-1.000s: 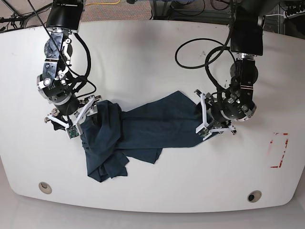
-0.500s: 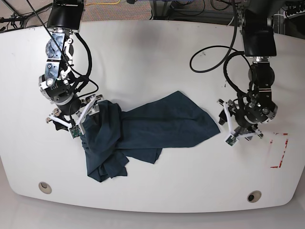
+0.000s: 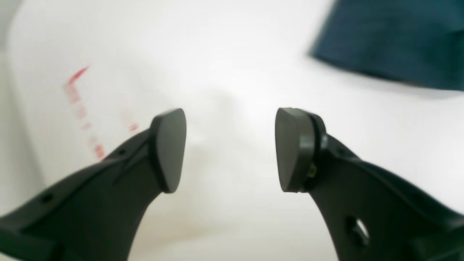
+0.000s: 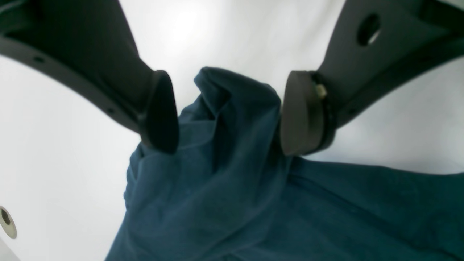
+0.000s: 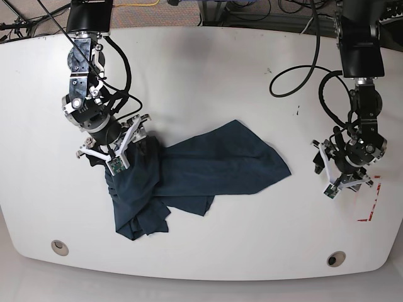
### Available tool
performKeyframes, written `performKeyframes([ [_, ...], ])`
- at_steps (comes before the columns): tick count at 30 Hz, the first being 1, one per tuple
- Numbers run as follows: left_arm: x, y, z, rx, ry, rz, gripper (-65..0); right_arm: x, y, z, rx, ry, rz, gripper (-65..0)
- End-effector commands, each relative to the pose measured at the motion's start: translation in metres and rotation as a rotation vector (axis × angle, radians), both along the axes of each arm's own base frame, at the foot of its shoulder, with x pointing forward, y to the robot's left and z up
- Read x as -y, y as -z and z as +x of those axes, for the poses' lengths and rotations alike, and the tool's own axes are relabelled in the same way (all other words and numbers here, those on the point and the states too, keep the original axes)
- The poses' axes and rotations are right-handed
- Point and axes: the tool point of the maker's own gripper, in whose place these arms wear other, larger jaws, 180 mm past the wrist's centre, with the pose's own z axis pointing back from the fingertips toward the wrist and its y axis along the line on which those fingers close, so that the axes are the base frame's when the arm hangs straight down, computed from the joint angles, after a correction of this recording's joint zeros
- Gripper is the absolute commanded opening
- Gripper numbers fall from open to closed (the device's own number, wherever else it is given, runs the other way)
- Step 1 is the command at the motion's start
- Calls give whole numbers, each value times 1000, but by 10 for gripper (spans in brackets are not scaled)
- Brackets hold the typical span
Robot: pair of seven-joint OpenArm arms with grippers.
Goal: Fold the T-shirt properly
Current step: 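Open the left gripper and lift it off the shirt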
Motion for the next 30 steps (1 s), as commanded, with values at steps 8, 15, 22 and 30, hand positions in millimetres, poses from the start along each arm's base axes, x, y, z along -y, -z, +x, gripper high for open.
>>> performKeyframes([
  [8,13,9,-13,8,17,-46,-284,-7,-19,14,65,-23,26,-240],
  [15,71,25,-45,-23,108,-149,-269,-17,-15,17,56,-49,43,-237],
  [22,65,5,-53,5,105,-158,-277,-22,-3,13,26,-37,58,-237],
  [30,31,-11,-46,43,32,-154,-277,-29,-2,11,22,-29,81,-237],
])
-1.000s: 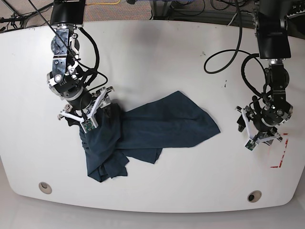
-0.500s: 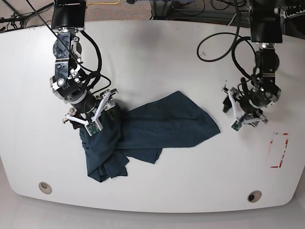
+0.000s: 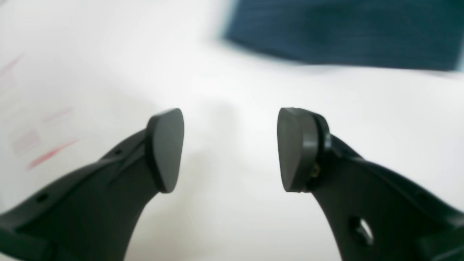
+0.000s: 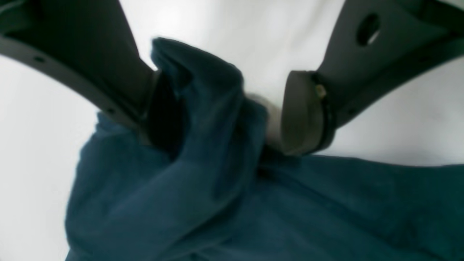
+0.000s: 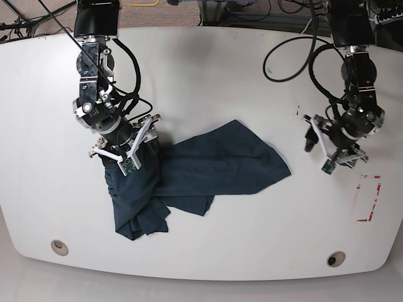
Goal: Fold the T-shirt properly
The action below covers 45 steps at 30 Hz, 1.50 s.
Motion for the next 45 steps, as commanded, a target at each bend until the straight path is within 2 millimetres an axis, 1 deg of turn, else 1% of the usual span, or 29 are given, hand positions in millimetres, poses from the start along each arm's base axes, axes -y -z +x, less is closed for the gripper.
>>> performKeyframes([
  [1,0,-17,8,62,-1,-32,-276,-6,-20,7,69,-6,33,-237],
  [2,-4,-21,10,81,-15,-41,-275,-11,-22,4,72,-12,47,-238],
  [4,-6,-20,11,83,-26,-44,-273,-14,-24,3,79,-14,54,-238],
  [8,-8,-14,12,74,-37,-55,-271,-18,-26,0,83,-15,66,-238],
  [10,-6,-9,12,63,-31,-61,-270,-19,-28,-1,89,-15,68,-239],
  [12,6,2,11,41,-6,-69,-269,-23,-26,-7,85,-15,74,-238],
  [16,11,11,10,21,5,-78,-269,-23,-26,-9,86,-15,75,-239],
  [22,11,11,12,22,-2,-85,-269,-25,-26,-10,88,-20,82,-240],
  [24,10,7,12,31,-9,-85,-269,-25,-23,-15,76,-21,81,-239],
  [32,9,6,11,35,-10,-82,-267,-24,-19,-17,68,-24,79,-238],
  [34,13,7,10,33,3,-85,-270,-20,-12,-19,53,-17,74,-242],
  [38,13,8,10,31,9,-83,-271,-17,-9,-18,50,-11,74,-245],
  [42,14,7,9,33,11,-86,-271,-15,-2,-16,34,-5,77,-259],
  [44,16,8,9,31,14,-90,-270,-15,4,-16,20,-2,81,-274],
  [45,18,8,10,30,14,-98,-271,-16,5,-15,22,0,87,-292],
])
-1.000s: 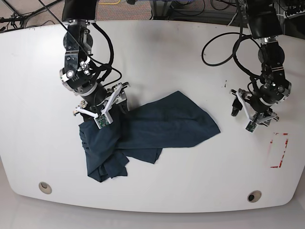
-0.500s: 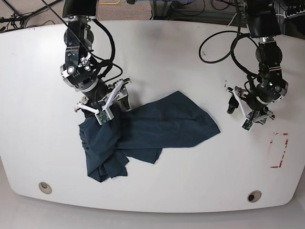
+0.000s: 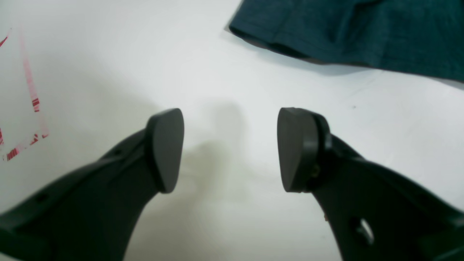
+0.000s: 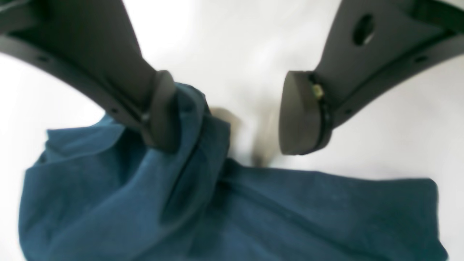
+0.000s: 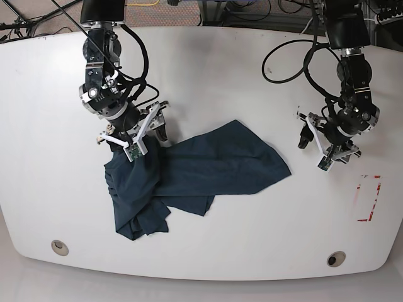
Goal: Fold the T-shirt properly
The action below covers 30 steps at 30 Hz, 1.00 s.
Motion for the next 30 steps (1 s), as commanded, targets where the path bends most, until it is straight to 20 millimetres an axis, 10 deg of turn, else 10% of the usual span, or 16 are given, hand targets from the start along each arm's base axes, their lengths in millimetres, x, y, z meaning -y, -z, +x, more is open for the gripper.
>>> performKeyframes([
  [1,5,-16,11,56,12,-28,-272,-2,-9,12,52,5,32,-310],
  [9,14,-17,12,61,25,-51,-275,0,5,22,23,22,51,-426],
  [30,15,-20,24,66,20,-65,-283,-8,-14,19,79,15,64,-271],
])
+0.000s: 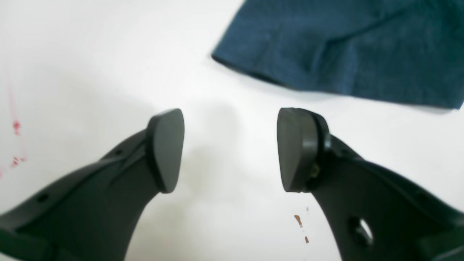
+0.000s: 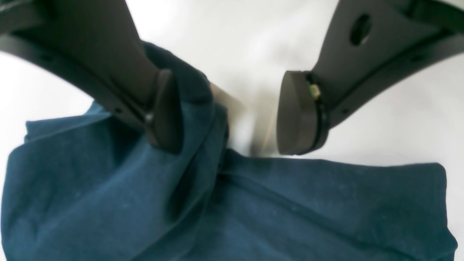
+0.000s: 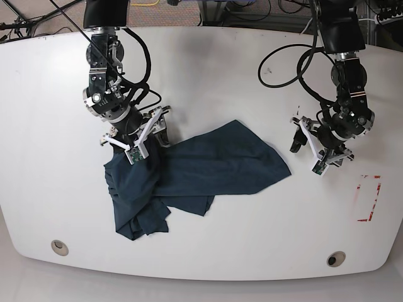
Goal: Fold the T-shirt properly
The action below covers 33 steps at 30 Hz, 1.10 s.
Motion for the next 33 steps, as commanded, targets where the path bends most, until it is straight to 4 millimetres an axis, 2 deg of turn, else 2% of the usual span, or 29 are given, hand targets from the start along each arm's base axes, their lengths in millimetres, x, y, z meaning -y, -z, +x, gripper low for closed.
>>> performKeyframes([
  [1,-3,-21,16,64,3,-4,-283,-3,-19,9,63,0,26,-278],
  [5,-13,-31,26,82,-8,18,-280,-5,-19,11,69,-4,26,-349],
  [9,-15,-33,29,86,-9,23,-281,-3,-21,12,75,-2,23,-381],
  [21,-7,-23,19,67,-3,-4,-278,-5,-36,10,117,-28,11,-306],
  [33,-2,-27,25,82,-8,-26,-277,-3,-38,8,125,-15,12,-299],
])
